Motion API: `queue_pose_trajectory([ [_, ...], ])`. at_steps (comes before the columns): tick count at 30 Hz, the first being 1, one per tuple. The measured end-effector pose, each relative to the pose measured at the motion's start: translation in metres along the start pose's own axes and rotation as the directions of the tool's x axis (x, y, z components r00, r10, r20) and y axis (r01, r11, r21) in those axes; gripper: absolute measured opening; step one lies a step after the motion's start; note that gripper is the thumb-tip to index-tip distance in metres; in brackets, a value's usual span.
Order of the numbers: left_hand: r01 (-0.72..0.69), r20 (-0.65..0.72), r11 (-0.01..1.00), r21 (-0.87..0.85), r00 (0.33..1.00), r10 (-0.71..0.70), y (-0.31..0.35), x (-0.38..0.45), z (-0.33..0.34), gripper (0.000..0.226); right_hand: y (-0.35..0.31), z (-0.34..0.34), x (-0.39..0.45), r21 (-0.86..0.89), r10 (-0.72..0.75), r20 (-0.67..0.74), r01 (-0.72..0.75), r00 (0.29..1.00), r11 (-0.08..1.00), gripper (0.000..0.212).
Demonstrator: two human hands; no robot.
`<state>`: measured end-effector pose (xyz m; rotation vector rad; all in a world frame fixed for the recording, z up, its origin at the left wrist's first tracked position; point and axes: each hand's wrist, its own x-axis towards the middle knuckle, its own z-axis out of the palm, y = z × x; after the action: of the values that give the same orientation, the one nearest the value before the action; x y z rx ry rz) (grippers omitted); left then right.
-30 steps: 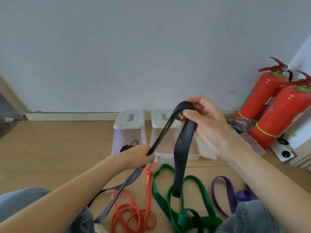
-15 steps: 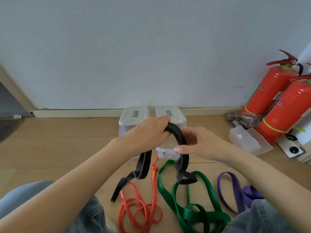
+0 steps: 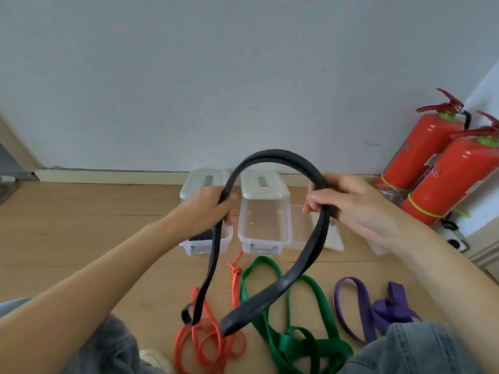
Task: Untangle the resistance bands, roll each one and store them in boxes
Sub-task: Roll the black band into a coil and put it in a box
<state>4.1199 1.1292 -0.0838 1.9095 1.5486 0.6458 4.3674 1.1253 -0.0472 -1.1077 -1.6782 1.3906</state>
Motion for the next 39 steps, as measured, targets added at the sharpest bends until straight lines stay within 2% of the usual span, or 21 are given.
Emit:
queue_pose_trajectory([
  [1,-0.017,-0.106,0.992,-0.122,0.994,0.004,0.009,0.000,-0.013,0.036,0.006,-0.001,-0.002,-0.279,0.075,0.057,-0.056,0.996,0.959,0.012],
  [2,-0.061,-0.180,0.978,-0.200,0.983,0.024,0.017,-0.001,-0.023,0.033,0.013,0.001,-0.004,-0.518,0.175,0.116,-0.091,0.978,0.851,0.010],
  [3,-0.102,-0.218,0.978,-0.182,0.974,0.061,0.025,-0.005,-0.027,0.028,0.018,0.007,-0.007,-0.658,0.269,0.168,-0.096,0.948,0.747,0.007],
  [4,-0.121,-0.210,0.990,-0.068,0.972,0.104,0.033,-0.009,-0.026,0.021,0.021,0.014,-0.010,-0.693,0.318,0.217,-0.084,0.923,0.716,0.008],
  [7,-0.191,-0.048,0.910,0.368,0.974,0.223,0.046,-0.018,0.004,0.009,0.022,0.042,-0.011,-0.461,0.215,0.274,-0.069,0.937,0.885,0.033],
  [8,-0.222,-0.014,0.871,0.437,0.967,0.253,0.046,-0.017,0.013,0.009,0.022,0.049,-0.008,-0.409,0.154,0.226,-0.049,0.962,0.911,0.036],
  [10,-0.229,-0.009,0.842,0.489,0.964,0.267,0.039,-0.011,0.020,0.009,0.016,0.054,-0.002,-0.458,0.034,0.095,0.013,0.995,0.889,0.026],
  [12,-0.206,0.042,0.904,0.375,0.978,0.205,0.028,-0.003,0.021,0.010,0.010,0.049,0.001,-0.435,-0.042,-0.016,0.031,0.999,0.900,0.014],
  [15,-0.148,0.226,0.989,-0.013,0.963,0.147,0.010,0.000,0.037,0.020,0.005,0.037,0.003,-0.242,-0.092,-0.065,0.073,0.994,0.968,0.015],
  [19,-0.061,0.350,0.993,0.097,0.937,0.023,-0.018,-0.007,0.053,0.022,0.001,0.020,0.005,0.156,-0.054,-0.246,0.094,0.968,0.983,0.015],
  [20,-0.044,0.360,0.991,0.124,0.933,-0.003,-0.022,-0.008,0.053,0.022,0.001,0.015,0.006,0.177,-0.028,-0.277,0.079,0.960,0.981,0.015],
  [21,-0.028,0.343,0.992,0.126,0.939,-0.018,-0.022,-0.007,0.050,0.022,0.002,0.010,0.006,0.111,0.007,-0.277,0.025,0.961,0.993,0.013],
  [22,-0.017,0.294,0.994,0.107,0.956,-0.016,-0.018,-0.006,0.043,0.023,0.005,0.006,0.005,-0.055,0.058,-0.238,-0.073,0.970,0.996,0.011],
  [24,-0.039,0.141,0.999,0.027,0.989,0.035,-0.002,-0.004,0.027,0.025,0.011,0.001,0.002,-0.464,0.226,-0.111,-0.252,0.968,0.849,0.010],
  [26,-0.135,0.047,0.991,-0.003,0.990,0.135,0.013,-0.005,0.016,0.022,0.018,0.008,-0.003,-0.636,0.376,0.009,-0.284,0.927,0.717,0.040],
  [28,-0.211,0.119,0.971,0.108,0.973,0.198,0.024,-0.008,0.015,0.016,0.016,0.026,-0.004,-0.544,0.362,0.118,-0.245,0.925,0.803,0.069],
  [29,-0.234,0.185,0.957,0.172,0.962,0.202,0.026,-0.009,0.019,0.015,0.015,0.036,-0.004,-0.487,0.311,0.172,-0.194,0.935,0.851,0.068],
  [31,-0.247,0.263,0.946,0.211,0.946,0.189,0.027,-0.011,0.026,0.018,0.016,0.053,0.000,-0.551,0.181,0.225,-0.028,0.958,0.834,0.045],
  [34,-0.189,0.272,0.974,0.123,0.950,0.150,0.016,-0.008,0.026,0.020,0.010,0.048,0.003,-0.515,0.057,0.133,0.020,0.990,0.857,0.013],
  [37,-0.083,0.313,0.995,0.058,0.948,0.061,-0.003,-0.011,0.031,0.022,-0.001,0.028,0.003,-0.173,0.017,0.007,-0.016,1.000,0.985,0.013],
  [39,-0.025,0.329,0.997,0.073,0.944,0.000,-0.013,-0.012,0.033,0.024,-0.003,0.015,0.003,-0.018,0.019,-0.068,-0.021,0.998,1.000,0.015],
])
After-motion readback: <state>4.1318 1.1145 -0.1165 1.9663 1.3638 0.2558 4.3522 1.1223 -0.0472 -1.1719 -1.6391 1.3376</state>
